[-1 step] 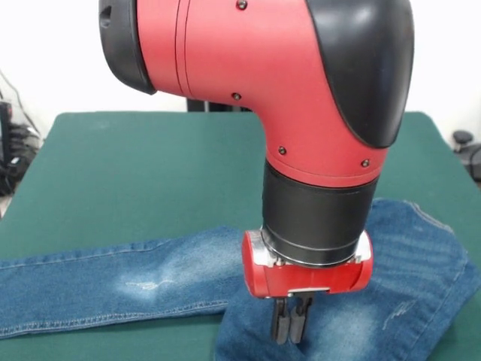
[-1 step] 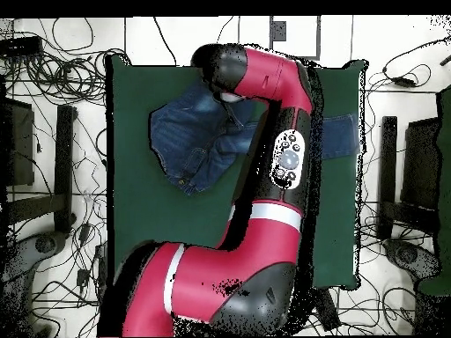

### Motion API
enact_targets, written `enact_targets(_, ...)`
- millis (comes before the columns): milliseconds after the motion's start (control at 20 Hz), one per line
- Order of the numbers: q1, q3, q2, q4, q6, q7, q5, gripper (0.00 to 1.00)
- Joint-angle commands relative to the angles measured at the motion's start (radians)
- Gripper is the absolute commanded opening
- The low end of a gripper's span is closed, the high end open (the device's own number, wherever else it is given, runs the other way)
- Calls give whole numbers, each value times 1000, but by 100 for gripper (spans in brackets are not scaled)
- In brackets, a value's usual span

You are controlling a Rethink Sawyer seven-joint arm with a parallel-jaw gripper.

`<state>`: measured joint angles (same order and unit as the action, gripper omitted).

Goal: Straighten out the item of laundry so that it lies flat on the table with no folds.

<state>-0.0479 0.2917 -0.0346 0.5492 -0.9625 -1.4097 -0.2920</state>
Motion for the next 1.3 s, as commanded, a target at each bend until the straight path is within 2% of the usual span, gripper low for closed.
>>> enact_targets(50,-5,-82,22,-31,-140,-4,26,0)
enact_targets(400,-16,-81,47,-95,-178,18,28,0)
enact_targets(1300,-22,-81,79,-159,-203,15,26,0)
